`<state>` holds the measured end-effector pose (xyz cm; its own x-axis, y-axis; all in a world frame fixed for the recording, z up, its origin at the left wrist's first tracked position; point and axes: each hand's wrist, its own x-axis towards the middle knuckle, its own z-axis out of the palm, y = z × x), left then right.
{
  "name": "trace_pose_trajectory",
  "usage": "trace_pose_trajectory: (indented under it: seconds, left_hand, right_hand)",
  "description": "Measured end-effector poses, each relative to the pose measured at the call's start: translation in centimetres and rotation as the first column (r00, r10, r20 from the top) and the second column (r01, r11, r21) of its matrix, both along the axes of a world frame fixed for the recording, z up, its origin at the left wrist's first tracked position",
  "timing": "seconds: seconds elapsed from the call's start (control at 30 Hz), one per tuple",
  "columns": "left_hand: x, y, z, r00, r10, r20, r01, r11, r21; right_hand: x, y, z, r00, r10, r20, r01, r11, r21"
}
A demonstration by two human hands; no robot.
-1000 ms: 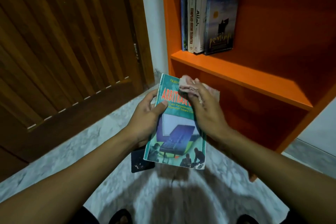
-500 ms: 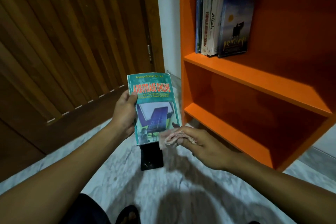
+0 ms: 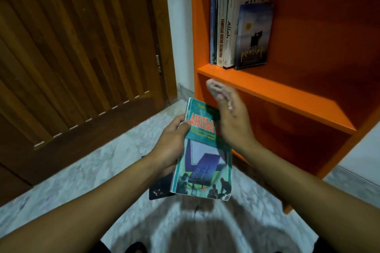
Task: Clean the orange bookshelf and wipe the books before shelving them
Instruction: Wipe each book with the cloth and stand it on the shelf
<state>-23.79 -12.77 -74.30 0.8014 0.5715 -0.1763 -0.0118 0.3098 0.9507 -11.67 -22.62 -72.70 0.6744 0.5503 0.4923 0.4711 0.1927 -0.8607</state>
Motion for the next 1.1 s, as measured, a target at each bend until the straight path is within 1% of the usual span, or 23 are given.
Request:
trace_pose_trajectory:
  seconds: [0.03,0.07,0.1,0.13,0.17,0.23,0.3,0.37,0.43,0.53,0.6,0.67,0.73,0.77,0.83,0.87,0.9,0.93,0.97,1.0,1.03,1.07,1.1]
  left_hand:
    - [0.5,-0.4,-0.1,1.000,-0.011,0.020,0.012,0.999,-0.046]
    - [0.8,-0.7,-0.2,0.999,-0.013,0.041,0.017,0.995,-0.096]
    - [1.1,-0.8,-0.3,0.998,-0.005,0.064,0.015,0.988,-0.152]
    - [1.4,-0.7,-0.4,0.996,0.012,0.089,0.007,0.977,-0.211]
    - [1.5,-0.4,-0.4,0.993,0.037,0.112,-0.006,0.965,-0.262]
    - [1.5,0.7,-0.4,0.985,0.103,0.136,-0.053,0.942,-0.331]
    - [1.3,1.9,0.0,0.973,0.194,0.123,-0.138,0.922,-0.362]
    - [1.1,3.2,0.3,0.956,0.274,0.108,-0.217,0.902,-0.372]
    - [0.6,4.3,0.5,0.937,0.336,0.096,-0.286,0.896,-0.340]
    - [-0.5,5.7,1.1,0.919,0.381,0.101,-0.345,0.901,-0.264]
    - [-1.2,6.3,1.4,0.918,0.382,0.102,-0.355,0.910,-0.213]
    - [-1.8,6.7,1.6,0.918,0.385,0.093,-0.370,0.917,-0.150]
    - [-2.2,6.9,1.8,0.920,0.377,0.109,-0.367,0.924,-0.106]
    - [-2.4,6.8,1.9,0.924,0.365,0.119,-0.357,0.931,-0.080]
    - [-2.7,6.6,2.4,0.937,0.333,0.110,-0.335,0.942,0.008]
    - [-2.9,6.5,2.5,0.944,0.311,0.106,-0.318,0.946,0.059]
    - [-3.1,6.5,2.6,0.953,0.284,0.107,-0.295,0.949,0.108]
    - [-3.2,6.4,2.8,0.962,0.250,0.107,-0.264,0.952,0.155]
    - [-3.3,6.2,2.9,0.971,0.214,0.102,-0.231,0.954,0.194]
    - [-3.4,5.9,3.0,0.980,0.177,0.095,-0.194,0.956,0.221]
    - [-3.4,5.6,3.1,0.986,0.141,0.092,-0.159,0.959,0.235]
    - [-3.4,5.4,3.1,0.989,0.110,0.094,-0.130,0.962,0.239]
    - [-3.3,5.2,3.1,0.991,0.085,0.102,-0.107,0.966,0.235]
  right_hand:
    - [-0.6,0.4,-0.7,0.997,0.042,0.067,-0.036,0.995,-0.091]
    - [-1.2,0.7,-1.5,0.989,0.060,0.135,-0.035,0.983,-0.180]
    - [-1.8,0.9,-2.4,0.981,0.068,0.183,-0.022,0.969,-0.245]
    - [-2.4,1.1,-3.2,0.976,0.074,0.205,-0.017,0.963,-0.270]
    - [-3.0,1.1,-3.7,0.977,0.093,0.191,-0.038,0.962,-0.272]
    - [-3.7,1.2,-4.8,0.985,0.137,0.101,-0.107,0.960,-0.258]
    - [-4.1,1.0,-5.4,0.982,0.185,0.027,-0.171,0.947,-0.272]
    - [-4.8,0.5,-5.5,0.967,0.255,0.005,-0.243,0.926,-0.289]
    - [-5.8,-0.2,-5.2,0.937,0.350,0.011,-0.336,0.906,-0.258]
    - [-6.5,-0.9,-4.6,0.876,0.481,0.022,-0.464,0.856,-0.230]
    - [-6.4,-1.1,-4.3,0.840,0.540,-0.057,-0.538,0.813,-0.224]
    - [-5.8,-1.1,-4.1,0.817,0.555,-0.157,-0.576,0.785,-0.229]
    - [-4.8,-0.9,-4.3,0.858,0.485,-0.173,-0.514,0.812,-0.276]
    - [-4.2,-0.9,-4.5,0.889,0.419,-0.183,-0.457,0.837,-0.301]
    - [-3.0,-0.9,-4.8,0.951,0.218,-0.218,-0.284,0.896,-0.342]
    - [-2.5,-1.0,-4.8,0.971,0.111,-0.211,-0.185,0.911,-0.369]
    - [-1.9,-1.2,-4.6,0.982,0.023,-0.189,-0.098,0.911,-0.400]
    - [-1.6,-1.4,-4.2,0.985,-0.027,-0.172,-0.048,0.907,-0.418]
    - [-1.3,-1.5,-3.8,0.982,-0.025,-0.185,-0.058,0.901,-0.431]
    - [-1.1,-1.7,-3.3,0.973,0.020,-0.231,-0.122,0.892,-0.436]
    - [-1.0,-1.7,-2.9,0.947,0.095,-0.308,-0.224,0.881,-0.417]
    - [-1.0,-1.8,-2.7,0.898,0.177,-0.403,-0.338,0.864,-0.373]
    - [-0.9,-1.9,-2.5,0.846,0.233,-0.480,-0.418,0.848,-0.325]
